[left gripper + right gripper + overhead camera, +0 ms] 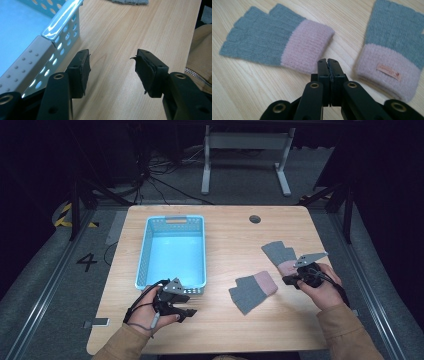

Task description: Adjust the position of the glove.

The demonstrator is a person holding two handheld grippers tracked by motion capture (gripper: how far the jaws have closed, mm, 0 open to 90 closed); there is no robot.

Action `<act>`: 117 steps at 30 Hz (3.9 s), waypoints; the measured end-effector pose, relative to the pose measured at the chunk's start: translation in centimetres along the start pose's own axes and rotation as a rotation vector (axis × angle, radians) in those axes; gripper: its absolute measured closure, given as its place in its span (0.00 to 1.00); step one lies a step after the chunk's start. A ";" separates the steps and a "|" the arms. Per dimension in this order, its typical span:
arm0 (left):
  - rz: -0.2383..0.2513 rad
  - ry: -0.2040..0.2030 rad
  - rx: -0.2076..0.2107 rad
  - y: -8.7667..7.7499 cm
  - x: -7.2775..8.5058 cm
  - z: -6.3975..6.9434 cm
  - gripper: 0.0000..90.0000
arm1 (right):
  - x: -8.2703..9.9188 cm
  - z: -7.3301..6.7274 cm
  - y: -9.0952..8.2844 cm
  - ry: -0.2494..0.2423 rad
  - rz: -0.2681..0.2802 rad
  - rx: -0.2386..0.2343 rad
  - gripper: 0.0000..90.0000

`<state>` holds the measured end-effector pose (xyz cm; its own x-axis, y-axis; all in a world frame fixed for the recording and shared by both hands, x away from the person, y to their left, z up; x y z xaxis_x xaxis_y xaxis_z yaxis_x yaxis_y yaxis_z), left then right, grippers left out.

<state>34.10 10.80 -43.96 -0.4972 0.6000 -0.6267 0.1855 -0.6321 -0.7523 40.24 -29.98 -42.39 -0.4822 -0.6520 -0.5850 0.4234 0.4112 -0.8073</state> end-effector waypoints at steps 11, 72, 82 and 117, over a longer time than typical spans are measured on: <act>0.008 0.022 0.004 -0.7 -0.3 0.1 0.49 | -2.8 -0.9 1.1 -0.057 0.020 -0.076 1.00; 0.015 0.060 0.013 -0.3 -0.4 -0.1 0.46 | -4.2 1.1 7.8 0.017 -0.115 -0.085 0.99; 0.022 0.066 0.018 -0.2 -0.6 0.0 0.45 | -2.7 -0.3 6.9 0.014 -0.121 -0.107 0.99; 0.085 0.032 0.047 -0.9 -2.6 0.1 0.44 | -1.9 -1.0 1.7 0.150 0.145 -0.065 0.79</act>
<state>35.13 9.78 -41.69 -0.4537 0.5581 -0.6948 0.1856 -0.7033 -0.6862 41.11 -27.44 -42.71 -0.5307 -0.4825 -0.6968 0.4485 0.5376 -0.7140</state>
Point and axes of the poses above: each handheld gripper's, and its own axes: y roughly forward along the jaws, x roughly out of its underside, z roughly to its right, the point moved 3 cm from there along y, roughly forward along the jaws, and after that the axes turned 4 degrees about -y, right-handed, at the moved point
